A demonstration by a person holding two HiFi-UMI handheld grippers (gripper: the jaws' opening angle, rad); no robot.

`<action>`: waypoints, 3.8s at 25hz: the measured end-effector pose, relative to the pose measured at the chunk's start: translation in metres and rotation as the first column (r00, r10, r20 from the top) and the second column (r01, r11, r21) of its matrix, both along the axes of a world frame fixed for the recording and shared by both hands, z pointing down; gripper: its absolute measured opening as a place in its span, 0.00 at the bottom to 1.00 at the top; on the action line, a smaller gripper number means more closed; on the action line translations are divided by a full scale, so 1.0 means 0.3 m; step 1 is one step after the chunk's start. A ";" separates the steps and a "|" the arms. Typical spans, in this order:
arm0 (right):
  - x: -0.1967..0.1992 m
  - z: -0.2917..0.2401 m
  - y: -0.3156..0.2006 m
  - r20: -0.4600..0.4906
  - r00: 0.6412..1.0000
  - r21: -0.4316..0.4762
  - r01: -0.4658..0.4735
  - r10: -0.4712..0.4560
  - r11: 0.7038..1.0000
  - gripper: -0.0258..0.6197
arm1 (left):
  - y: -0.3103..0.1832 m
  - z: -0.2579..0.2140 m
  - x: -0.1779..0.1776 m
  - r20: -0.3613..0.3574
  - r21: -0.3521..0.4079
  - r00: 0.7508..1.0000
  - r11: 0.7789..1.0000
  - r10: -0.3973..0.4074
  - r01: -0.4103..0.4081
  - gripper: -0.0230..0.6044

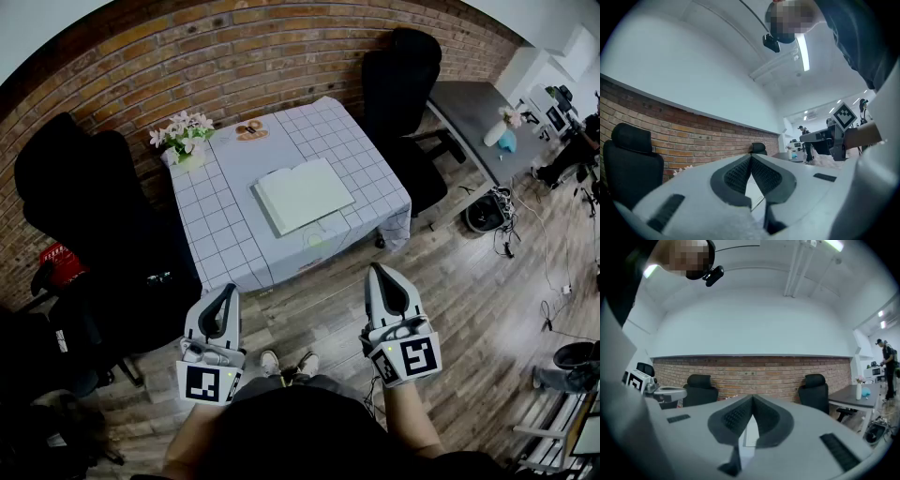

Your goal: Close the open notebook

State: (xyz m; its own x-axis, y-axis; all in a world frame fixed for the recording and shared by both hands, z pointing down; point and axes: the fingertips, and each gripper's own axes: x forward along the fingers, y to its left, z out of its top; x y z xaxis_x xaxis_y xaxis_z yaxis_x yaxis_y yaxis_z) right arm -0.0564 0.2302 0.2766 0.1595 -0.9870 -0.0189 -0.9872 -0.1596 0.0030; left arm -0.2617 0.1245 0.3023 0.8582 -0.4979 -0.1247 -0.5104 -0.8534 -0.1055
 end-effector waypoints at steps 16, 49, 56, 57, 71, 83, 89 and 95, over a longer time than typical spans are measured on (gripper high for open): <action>0.089 0.031 0.096 -0.004 1.000 0.005 -0.011 0.011 1.000 0.06 | 0.063 0.007 0.070 -0.012 -0.005 0.999 1.000 -0.030 0.030 0.08; 0.396 0.069 -0.472 0.013 0.998 -0.063 0.054 -0.053 0.997 0.06 | -0.492 0.110 0.494 -0.030 -0.104 0.999 0.994 0.016 -0.019 0.08; 0.442 0.070 -0.602 0.026 0.999 -0.077 0.049 -0.047 0.996 0.06 | -0.619 0.134 0.570 -0.035 -0.141 0.999 0.989 0.033 -0.037 0.08; 0.452 0.077 -0.612 0.024 0.998 -0.082 0.053 -0.051 0.995 0.06 | -0.624 0.137 0.580 -0.035 -0.143 0.999 0.989 0.032 -0.037 0.08; 0.632 0.070 -0.788 0.031 0.972 -0.047 0.234 -0.233 0.971 0.06 | -0.672 0.110 0.675 -0.016 -0.122 0.988 0.981 -0.154 0.151 0.08; 0.620 0.182 -0.950 0.089 0.913 -0.125 0.406 -0.397 0.905 0.06 | -0.706 0.227 0.620 0.042 -0.217 0.937 0.912 -0.347 0.348 0.08; 0.570 0.292 -0.991 0.111 0.888 -0.183 0.460 -0.447 0.869 0.06 | -0.710 0.353 0.607 0.091 -0.274 0.920 0.879 -0.380 0.390 0.08; 0.546 0.397 -1.012 0.146 0.878 -0.227 0.478 -0.456 0.848 0.06 | -0.715 0.501 0.618 0.134 -0.346 0.919 0.851 -0.370 0.394 0.08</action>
State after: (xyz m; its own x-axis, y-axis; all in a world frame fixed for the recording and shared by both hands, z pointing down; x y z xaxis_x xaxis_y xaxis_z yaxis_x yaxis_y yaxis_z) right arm 0.1075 -0.0734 0.3958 -0.3315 -0.9152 0.2292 -0.9432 0.3152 -0.1055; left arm -0.0764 -0.0899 0.4528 0.5910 -0.7882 0.1718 -0.8067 -0.5767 0.1293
